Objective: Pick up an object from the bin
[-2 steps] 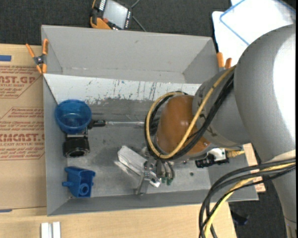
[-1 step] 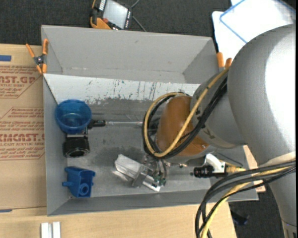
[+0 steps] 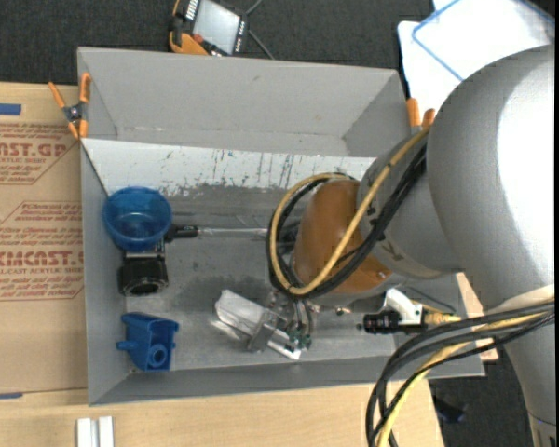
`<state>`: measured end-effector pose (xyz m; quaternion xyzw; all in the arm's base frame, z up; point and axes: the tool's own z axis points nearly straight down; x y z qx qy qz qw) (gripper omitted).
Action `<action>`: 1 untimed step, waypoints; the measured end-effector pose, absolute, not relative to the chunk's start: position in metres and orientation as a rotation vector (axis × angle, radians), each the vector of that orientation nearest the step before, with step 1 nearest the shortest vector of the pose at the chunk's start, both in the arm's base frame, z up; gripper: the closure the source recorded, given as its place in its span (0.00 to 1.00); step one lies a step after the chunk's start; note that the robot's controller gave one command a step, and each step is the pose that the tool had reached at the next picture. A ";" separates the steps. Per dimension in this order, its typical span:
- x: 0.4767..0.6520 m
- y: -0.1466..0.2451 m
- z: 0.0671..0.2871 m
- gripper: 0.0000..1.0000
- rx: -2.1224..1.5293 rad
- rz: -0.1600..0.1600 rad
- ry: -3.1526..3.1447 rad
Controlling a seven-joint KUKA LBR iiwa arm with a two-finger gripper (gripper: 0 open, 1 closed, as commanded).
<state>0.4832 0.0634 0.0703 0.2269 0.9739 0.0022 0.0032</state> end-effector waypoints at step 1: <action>0.479 0.063 0.095 1.00 0.714 -0.001 3.068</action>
Offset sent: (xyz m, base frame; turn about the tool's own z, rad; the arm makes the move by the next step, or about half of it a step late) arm -0.0023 -0.0003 0.0601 0.0001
